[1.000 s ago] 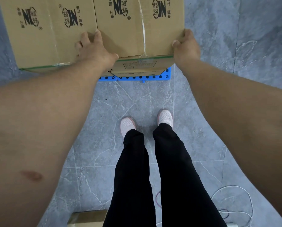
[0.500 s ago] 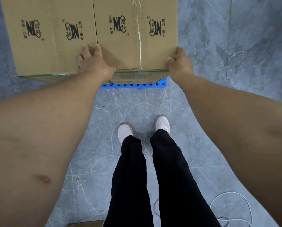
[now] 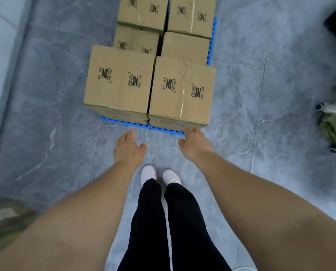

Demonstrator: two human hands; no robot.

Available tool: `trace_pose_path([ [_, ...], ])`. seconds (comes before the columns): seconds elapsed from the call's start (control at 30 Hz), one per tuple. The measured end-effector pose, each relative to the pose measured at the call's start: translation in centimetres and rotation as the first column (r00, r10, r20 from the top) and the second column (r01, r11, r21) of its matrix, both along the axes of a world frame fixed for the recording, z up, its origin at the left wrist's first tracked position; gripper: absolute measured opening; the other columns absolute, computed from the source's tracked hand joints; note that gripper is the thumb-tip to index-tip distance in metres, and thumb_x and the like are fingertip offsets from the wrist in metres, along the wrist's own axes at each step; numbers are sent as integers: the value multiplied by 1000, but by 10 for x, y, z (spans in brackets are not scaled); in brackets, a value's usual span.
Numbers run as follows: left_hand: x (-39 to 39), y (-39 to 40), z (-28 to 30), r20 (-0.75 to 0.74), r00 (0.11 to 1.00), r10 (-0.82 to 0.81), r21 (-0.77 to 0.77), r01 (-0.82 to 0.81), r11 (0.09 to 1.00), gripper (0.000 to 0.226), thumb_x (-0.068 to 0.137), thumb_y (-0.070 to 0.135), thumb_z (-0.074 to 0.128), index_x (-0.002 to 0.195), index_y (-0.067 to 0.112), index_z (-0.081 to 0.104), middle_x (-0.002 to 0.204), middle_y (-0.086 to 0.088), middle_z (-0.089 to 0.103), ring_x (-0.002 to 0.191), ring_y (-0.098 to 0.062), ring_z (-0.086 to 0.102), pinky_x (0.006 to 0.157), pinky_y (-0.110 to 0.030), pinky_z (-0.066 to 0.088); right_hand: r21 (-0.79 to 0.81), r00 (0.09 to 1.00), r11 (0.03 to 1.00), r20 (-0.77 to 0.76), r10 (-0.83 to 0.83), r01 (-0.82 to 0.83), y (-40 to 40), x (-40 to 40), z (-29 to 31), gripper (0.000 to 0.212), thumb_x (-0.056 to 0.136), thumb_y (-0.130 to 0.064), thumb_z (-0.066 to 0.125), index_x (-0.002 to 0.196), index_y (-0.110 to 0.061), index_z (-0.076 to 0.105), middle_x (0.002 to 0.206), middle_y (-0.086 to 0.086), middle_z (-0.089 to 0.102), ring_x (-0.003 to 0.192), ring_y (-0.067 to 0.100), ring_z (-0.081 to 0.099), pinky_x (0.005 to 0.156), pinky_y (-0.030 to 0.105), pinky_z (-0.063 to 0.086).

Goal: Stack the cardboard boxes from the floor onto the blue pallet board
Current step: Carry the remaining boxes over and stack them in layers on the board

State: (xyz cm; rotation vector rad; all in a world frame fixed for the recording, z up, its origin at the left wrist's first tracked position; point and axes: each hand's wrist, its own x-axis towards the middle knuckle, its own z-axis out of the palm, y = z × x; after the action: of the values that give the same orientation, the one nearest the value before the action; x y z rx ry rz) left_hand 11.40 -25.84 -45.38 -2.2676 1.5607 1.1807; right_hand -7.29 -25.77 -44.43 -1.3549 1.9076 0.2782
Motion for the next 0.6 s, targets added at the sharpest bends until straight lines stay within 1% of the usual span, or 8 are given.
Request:
trace_pose_path([
  [0.1, 9, 18, 32, -3, 995, 104, -2, -104, 995, 65, 93, 35, 46, 148, 17, 17, 156, -6, 16, 143, -24, 10, 114, -40, 16, -14, 996, 996, 3, 88, -88, -1, 13, 36, 38, 95, -24, 37, 130, -10, 42, 133, 10, 40, 113, 30, 47, 77, 34, 38],
  [0.2, 16, 30, 66, -33, 980, 197, -58, -199, 978, 60, 94, 34, 44, 147, 15, 21, 155, -7, 20, 142, -25, 14, 113, -39, 17, -50, 984, 982, -16, 179, -180, -4, 26, 71, 37, 96, -25, 35, 129, -9, 44, 130, 10, 43, 110, 30, 48, 74, 34, 37],
  [0.3, 23, 43, 100, -58, 949, 310, -104, -315, 943, 59, 95, 35, 42, 147, 16, 22, 155, -7, 20, 142, -25, 15, 114, -40, 17, -95, 950, 946, -63, 306, -311, -7, 44, 103, 37, 97, -29, 34, 126, -8, 46, 125, 11, 45, 112, 30, 46, 76, 37, 41],
  [0.43, 40, 72, 138, -59, 887, 458, -175, -461, 870, 59, 94, 38, 44, 146, 16, 27, 152, -10, 28, 139, -29, 24, 113, -40, 22, -142, 882, 870, -66, 467, -472, -3, 80, 141, 39, 98, -30, 34, 126, -6, 45, 124, 13, 45, 114, 31, 45, 83, 41, 43],
  [0.5, 51, 90, 153, -46, 844, 535, -188, -533, 825, 62, 94, 39, 44, 147, 16, 23, 153, -10, 24, 140, -30, 23, 113, -39, 20, -176, 839, 822, -58, 541, -542, 2, 100, 155, 41, 98, -31, 34, 127, -6, 46, 126, 14, 45, 115, 31, 45, 86, 40, 42],
  [0.6, 71, 121, 170, -8, 777, 630, -212, -617, 758, 64, 94, 40, 43, 148, 16, 18, 156, -9, 18, 142, -28, 18, 114, -36, 14, -215, 745, 720, -59, 665, -660, 14, 130, 171, 43, 98, -34, 35, 130, -8, 45, 131, 14, 43, 120, 30, 43, 93, 38, 40],
])
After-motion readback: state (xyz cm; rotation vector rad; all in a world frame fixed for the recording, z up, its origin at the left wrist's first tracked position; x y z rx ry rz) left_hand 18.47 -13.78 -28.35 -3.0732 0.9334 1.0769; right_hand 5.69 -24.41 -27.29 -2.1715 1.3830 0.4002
